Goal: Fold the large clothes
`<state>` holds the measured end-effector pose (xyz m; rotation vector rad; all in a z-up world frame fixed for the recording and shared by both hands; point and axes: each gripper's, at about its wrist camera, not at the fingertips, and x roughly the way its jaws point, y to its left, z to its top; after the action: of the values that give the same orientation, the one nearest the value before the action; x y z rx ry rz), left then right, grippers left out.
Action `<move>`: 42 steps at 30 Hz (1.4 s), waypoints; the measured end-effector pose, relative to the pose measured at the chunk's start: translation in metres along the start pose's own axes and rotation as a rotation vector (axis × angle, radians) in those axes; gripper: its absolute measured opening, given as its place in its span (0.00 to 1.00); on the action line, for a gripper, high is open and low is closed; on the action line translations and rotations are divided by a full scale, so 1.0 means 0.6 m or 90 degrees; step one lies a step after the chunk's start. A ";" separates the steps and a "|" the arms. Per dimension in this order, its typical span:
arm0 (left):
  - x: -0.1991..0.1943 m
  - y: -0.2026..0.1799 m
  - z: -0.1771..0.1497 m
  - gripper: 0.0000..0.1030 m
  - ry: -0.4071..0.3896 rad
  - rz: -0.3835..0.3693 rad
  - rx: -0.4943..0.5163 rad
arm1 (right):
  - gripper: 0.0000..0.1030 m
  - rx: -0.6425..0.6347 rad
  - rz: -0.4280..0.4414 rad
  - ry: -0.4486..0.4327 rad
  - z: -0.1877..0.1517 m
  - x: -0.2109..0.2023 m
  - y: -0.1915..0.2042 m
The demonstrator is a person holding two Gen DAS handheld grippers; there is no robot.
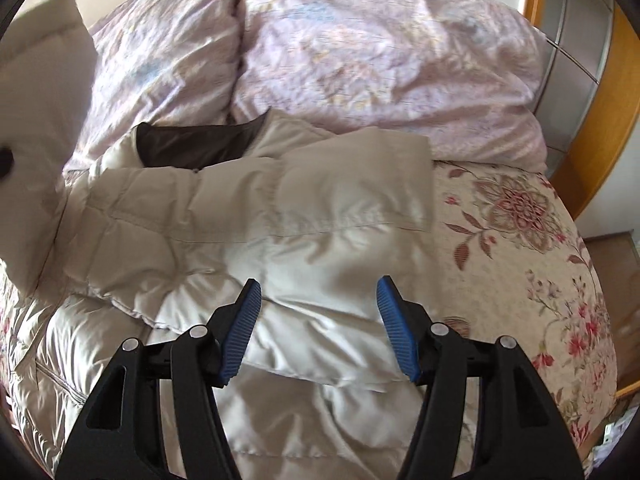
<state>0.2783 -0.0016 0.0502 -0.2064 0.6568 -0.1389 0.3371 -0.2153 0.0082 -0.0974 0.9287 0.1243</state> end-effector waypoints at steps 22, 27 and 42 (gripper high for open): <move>0.011 -0.006 -0.046 0.80 0.099 -0.093 -0.002 | 0.52 0.040 0.096 -0.121 0.027 -0.069 -0.023; -0.033 0.107 -0.017 0.82 0.050 0.044 -0.019 | 0.38 -0.065 0.214 -0.130 0.037 -0.071 0.076; 0.054 0.251 -0.049 0.82 0.103 0.205 -0.030 | 0.15 -0.126 0.154 -0.004 0.019 0.078 0.167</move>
<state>0.2948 0.1341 -0.0268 -0.1334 0.8468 0.1709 0.3587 -0.1114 -0.0258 -0.1681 0.9182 0.4414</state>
